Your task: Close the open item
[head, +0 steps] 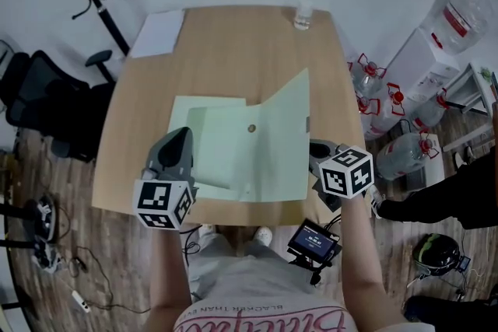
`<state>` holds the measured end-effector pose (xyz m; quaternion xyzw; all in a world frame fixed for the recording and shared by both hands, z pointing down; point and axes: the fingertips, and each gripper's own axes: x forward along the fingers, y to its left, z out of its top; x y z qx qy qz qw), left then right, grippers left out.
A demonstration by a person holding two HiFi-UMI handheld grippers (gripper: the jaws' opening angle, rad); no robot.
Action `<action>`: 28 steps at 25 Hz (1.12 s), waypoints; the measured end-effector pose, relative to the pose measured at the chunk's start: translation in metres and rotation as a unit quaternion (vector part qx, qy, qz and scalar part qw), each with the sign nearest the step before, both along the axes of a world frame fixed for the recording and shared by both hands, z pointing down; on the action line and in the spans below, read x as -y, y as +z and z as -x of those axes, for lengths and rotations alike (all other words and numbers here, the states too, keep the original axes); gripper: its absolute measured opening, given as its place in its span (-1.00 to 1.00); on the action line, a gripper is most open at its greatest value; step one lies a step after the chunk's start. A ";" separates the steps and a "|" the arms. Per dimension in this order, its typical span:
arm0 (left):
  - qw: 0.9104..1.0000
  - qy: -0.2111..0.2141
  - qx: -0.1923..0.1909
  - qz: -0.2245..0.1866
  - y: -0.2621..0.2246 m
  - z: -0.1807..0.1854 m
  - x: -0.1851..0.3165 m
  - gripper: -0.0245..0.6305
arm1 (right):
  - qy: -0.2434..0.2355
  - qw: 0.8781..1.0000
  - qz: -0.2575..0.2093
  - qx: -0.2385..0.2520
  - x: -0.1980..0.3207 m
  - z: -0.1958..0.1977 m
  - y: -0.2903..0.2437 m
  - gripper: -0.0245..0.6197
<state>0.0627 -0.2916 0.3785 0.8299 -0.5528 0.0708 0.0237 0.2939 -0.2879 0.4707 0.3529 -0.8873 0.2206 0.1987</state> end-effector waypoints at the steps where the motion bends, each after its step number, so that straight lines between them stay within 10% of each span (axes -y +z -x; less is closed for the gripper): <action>1: 1.000 0.000 0.000 0.000 0.000 0.004 0.000 -0.88 | 0.001 1.000 0.001 -0.003 0.000 0.004 0.001 -0.92; 28: 1.000 0.015 -0.008 0.011 0.003 0.095 0.021 -0.88 | 0.016 1.000 0.009 -0.022 0.022 0.096 0.004 -0.92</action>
